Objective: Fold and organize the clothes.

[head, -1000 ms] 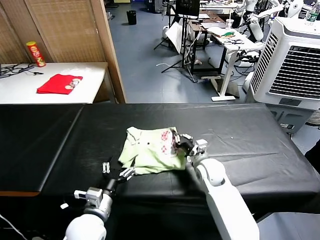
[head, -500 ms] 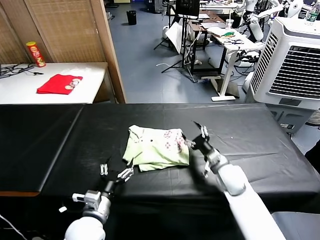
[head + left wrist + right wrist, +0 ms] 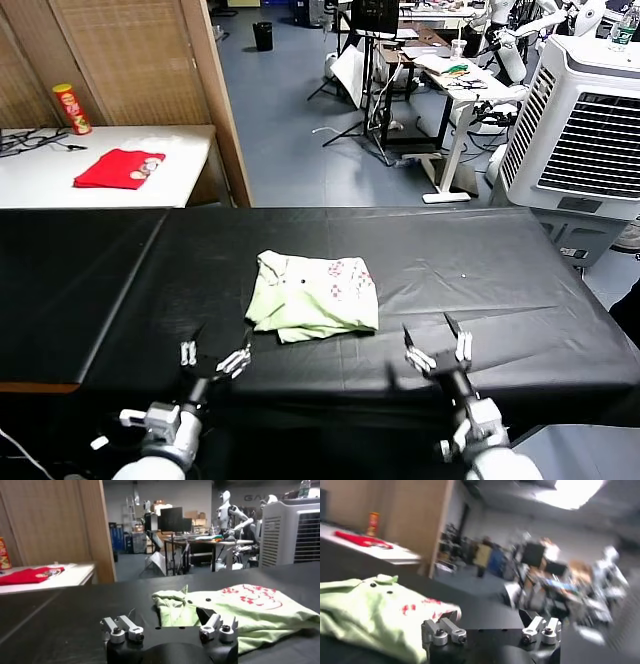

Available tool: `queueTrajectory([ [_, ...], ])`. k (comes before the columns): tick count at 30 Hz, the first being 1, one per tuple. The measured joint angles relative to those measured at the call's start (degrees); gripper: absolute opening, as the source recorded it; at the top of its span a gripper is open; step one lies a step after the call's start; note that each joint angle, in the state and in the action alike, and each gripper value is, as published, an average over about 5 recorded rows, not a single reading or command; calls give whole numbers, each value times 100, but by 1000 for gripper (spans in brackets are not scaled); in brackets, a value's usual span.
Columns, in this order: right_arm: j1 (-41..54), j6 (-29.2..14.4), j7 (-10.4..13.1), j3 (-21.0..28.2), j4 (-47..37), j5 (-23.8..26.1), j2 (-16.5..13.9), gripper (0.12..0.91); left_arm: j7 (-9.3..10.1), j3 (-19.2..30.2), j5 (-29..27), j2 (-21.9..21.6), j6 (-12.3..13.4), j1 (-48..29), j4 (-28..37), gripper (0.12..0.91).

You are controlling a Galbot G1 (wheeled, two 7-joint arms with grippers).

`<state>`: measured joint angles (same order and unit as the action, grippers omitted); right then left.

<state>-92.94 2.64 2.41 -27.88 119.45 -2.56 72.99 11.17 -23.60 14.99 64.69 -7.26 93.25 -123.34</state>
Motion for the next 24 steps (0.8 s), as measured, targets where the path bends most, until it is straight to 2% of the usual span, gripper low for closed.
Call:
queueTrajectory([
  [7,-1135,-3,495,-122,741,-126,108,798,14,-247,15,-152,-20,662,-339,798],
  [13,-1849,17,763,-90,1162,-168,106,798,-42,-536,148,-224,-38,1206,-641,798],
  [16,-2101,128,906,-36,1302,-211,108,798,-103,-705,390,-255,-227,1435,-785,798],
  [20,-2405,351,1095,-15,1508,-408,94,798,-41,-898,732,-302,-633,1717,-1009,798],
  [24,-2641,501,1233,-22,1641,-535,57,798,-9,-1064,883,-314,-791,1960,-1226,798],
])
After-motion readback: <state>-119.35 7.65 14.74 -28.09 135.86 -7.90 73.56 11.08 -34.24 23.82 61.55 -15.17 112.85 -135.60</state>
